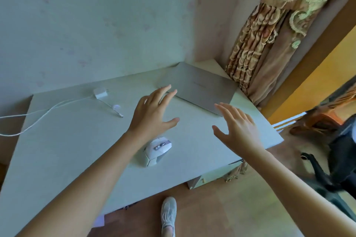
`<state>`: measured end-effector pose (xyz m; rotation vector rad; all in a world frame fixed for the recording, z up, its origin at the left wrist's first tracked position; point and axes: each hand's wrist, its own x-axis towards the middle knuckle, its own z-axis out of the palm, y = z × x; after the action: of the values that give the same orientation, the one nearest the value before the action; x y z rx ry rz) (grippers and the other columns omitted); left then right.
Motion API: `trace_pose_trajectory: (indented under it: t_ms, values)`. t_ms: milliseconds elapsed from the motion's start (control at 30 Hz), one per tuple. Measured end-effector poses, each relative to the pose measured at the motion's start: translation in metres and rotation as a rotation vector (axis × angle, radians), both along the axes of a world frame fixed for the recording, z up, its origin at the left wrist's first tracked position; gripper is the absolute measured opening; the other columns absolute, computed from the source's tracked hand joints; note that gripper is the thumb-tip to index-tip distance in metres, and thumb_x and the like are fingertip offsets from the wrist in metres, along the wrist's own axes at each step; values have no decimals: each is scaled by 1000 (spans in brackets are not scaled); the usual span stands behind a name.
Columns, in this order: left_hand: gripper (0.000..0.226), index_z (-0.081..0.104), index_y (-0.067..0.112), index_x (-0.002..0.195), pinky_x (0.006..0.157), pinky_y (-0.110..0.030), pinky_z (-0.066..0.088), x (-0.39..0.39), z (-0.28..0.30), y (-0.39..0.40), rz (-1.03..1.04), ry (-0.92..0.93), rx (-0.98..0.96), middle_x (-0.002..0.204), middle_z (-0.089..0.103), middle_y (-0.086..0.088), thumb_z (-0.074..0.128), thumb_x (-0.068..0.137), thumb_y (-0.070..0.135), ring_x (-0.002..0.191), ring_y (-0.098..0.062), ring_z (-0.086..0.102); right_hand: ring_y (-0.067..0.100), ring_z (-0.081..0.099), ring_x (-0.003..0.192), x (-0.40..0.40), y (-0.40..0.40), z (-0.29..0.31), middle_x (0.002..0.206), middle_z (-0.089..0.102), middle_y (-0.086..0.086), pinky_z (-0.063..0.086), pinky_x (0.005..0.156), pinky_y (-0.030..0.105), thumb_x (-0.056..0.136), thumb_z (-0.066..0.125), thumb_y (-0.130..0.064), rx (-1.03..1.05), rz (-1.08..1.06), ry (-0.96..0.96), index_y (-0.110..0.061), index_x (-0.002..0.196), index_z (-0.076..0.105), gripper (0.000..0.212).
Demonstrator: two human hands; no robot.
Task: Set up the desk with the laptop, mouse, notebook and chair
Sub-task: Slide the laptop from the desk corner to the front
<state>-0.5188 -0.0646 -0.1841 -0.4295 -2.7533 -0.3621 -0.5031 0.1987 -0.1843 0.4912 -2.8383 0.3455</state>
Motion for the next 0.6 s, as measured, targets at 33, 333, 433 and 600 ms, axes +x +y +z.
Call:
trace_pose_trajectory:
  t_ms: [33,333,433,600]
  values:
    - [75,41,23,142,95,-39,38,-29,-12,-3,-13,-20,12,148,40,1,51,77,59,130,-16,43,24,52,119,-21,-3,-12,136,53,0,43,94,41,82,62,-40,-6,-31,-29,-22,135,44,59]
    - [73,44,19,140,91,-41,44,-224,-116,-8,-58,-188,46,144,48,-2,47,79,60,130,-20,47,28,43,126,-178,-8,-114,141,43,4,41,95,43,84,62,-40,-111,-337,-331,-18,140,35,66]
    - [75,38,30,142,100,-40,34,-261,-133,-7,-8,-334,174,147,42,6,65,77,54,134,-17,39,31,39,127,-219,1,-139,141,38,10,39,100,43,75,75,-21,-454,-510,-459,-15,141,33,78]
    - [104,34,33,144,109,-38,33,-324,-146,-24,254,-643,573,146,44,2,88,55,34,136,-21,37,25,47,104,-260,31,-151,128,44,13,46,73,35,59,81,5,-926,-779,-493,-17,132,40,86]
